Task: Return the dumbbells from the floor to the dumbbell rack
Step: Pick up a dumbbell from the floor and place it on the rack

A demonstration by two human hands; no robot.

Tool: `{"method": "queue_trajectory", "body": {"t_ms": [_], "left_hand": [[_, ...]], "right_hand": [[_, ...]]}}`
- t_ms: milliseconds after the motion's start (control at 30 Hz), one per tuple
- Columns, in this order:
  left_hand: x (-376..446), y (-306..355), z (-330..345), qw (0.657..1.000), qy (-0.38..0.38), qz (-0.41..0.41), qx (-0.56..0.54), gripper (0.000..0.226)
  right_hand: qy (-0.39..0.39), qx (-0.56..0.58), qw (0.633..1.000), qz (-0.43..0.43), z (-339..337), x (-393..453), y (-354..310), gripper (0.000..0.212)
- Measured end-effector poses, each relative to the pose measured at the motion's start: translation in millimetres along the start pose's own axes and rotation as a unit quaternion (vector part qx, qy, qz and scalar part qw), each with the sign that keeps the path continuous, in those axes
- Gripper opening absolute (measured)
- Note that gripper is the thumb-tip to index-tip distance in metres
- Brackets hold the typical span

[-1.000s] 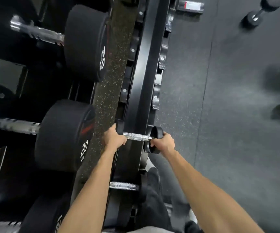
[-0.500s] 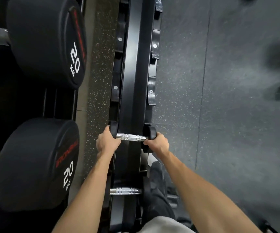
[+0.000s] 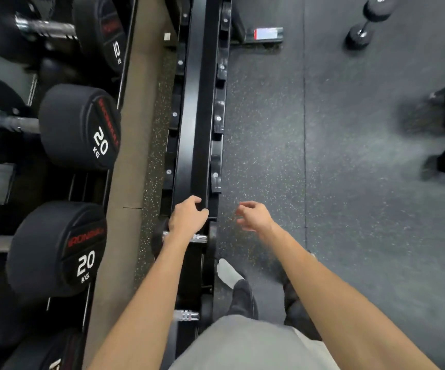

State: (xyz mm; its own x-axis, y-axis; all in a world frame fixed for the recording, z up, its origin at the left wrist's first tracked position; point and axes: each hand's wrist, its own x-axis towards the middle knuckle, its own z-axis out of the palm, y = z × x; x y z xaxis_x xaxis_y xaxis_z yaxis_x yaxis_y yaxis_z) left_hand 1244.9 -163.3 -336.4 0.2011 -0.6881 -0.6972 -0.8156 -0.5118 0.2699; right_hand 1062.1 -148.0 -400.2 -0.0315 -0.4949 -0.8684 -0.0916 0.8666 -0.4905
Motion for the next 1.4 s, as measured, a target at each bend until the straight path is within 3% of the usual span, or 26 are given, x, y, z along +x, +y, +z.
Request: {"method": "queue_trajectory", "body": {"t_ms": [133,300,433,667,967,1233,1400], "left_hand": [[-36,87,20,0.999,0.019,0.05,-0.009,0.048],[-68,223,71,0.992,0.033,0.12,-0.017,0.045],[-89,345,121,0.98,0.008,0.197,0.017,0.044],[-109,538,194,0.938,-0.056,0.326,0.105,0.045],[-106,756,304,0.863,-0.173,0.437,0.185,0.041],[-116,902,379,0.814,-0.214,0.474,0.26,0.039],[-108,975,425,0.822,-0.209,0.454,0.273,0.039]], "right_hand": [[-0.014,-0.019,0.997,-0.077,-90,-24,-19,0.033],[0.049,-0.122,0.973,-0.19,-231,-55,-35,0.042],[0.114,-0.121,0.959,-0.228,-347,-74,-40,0.042],[0.253,-0.017,0.945,-0.207,-536,-92,-23,0.041],[0.381,0.091,0.911,-0.13,-730,-91,-15,0.044],[0.423,0.131,0.893,-0.077,-870,-76,-18,0.044],[0.394,0.109,0.909,-0.078,-969,-39,-21,0.044]]}}
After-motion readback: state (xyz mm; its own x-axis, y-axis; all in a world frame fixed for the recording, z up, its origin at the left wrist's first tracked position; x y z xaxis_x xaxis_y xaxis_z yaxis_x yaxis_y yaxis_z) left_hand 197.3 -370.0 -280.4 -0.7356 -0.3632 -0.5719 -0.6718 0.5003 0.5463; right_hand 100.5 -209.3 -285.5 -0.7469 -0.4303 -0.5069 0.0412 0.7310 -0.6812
